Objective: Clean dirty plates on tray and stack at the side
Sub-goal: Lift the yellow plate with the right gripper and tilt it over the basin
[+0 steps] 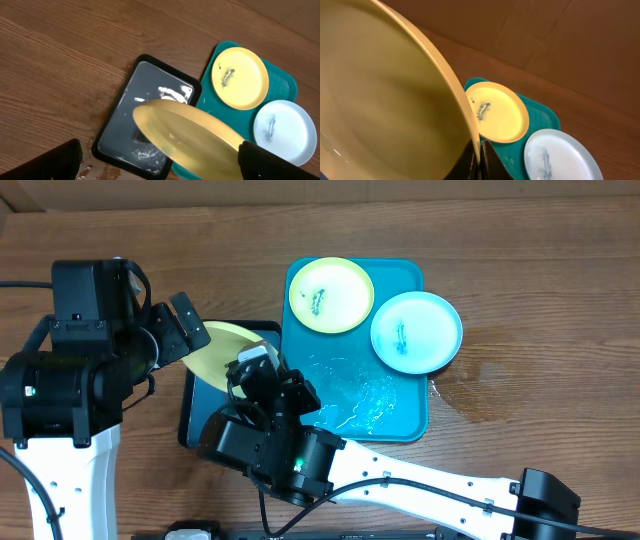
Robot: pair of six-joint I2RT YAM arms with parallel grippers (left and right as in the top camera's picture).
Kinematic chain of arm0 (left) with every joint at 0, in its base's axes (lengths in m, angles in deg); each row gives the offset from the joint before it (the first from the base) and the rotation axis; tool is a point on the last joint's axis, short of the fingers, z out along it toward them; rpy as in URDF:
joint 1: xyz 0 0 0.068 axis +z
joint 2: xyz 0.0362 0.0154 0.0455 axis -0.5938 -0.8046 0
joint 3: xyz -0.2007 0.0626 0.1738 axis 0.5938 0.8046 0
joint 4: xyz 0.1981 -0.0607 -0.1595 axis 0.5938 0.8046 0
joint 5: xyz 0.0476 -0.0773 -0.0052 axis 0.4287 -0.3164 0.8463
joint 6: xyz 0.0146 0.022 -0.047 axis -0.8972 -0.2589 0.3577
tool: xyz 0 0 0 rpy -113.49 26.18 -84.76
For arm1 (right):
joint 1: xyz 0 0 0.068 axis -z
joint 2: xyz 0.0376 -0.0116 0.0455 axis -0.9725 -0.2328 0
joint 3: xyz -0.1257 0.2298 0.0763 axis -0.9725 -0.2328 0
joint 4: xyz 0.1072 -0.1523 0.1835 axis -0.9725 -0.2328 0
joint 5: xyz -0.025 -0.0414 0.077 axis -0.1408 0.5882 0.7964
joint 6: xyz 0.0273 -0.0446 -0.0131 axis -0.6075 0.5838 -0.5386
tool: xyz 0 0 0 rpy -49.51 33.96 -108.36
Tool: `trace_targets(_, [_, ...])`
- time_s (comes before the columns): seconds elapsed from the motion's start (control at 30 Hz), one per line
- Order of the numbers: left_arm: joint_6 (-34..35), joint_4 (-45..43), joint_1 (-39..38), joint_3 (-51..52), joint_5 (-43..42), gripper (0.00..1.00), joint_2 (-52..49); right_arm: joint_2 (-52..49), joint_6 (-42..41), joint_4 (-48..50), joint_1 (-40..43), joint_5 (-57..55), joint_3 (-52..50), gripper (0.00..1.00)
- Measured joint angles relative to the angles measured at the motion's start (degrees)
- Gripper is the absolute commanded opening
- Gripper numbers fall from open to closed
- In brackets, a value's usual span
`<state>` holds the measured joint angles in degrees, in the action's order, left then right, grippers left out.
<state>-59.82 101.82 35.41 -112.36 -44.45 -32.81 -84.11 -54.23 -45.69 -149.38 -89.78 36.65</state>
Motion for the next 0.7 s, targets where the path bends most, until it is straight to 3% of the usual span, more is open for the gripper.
trace_targets(0.37, [0.04,1.53,0.35,-0.57,0.66,1.00,-0.83,0.00,0.00,-1.64,-0.90,-2.71,0.00,0.04])
trace_targets(0.53, [9.31,10.56,4.20,-5.03,10.64,1.00,0.70,0.00,0.07,-2.97,-1.18,-2.86,0.00,0.04])
trace_targets(0.7, [13.66,11.19,5.90,-6.14,16.28,1.00,5.88,0.00,0.02,-0.46,-1.18,-3.26,0.00,0.04])
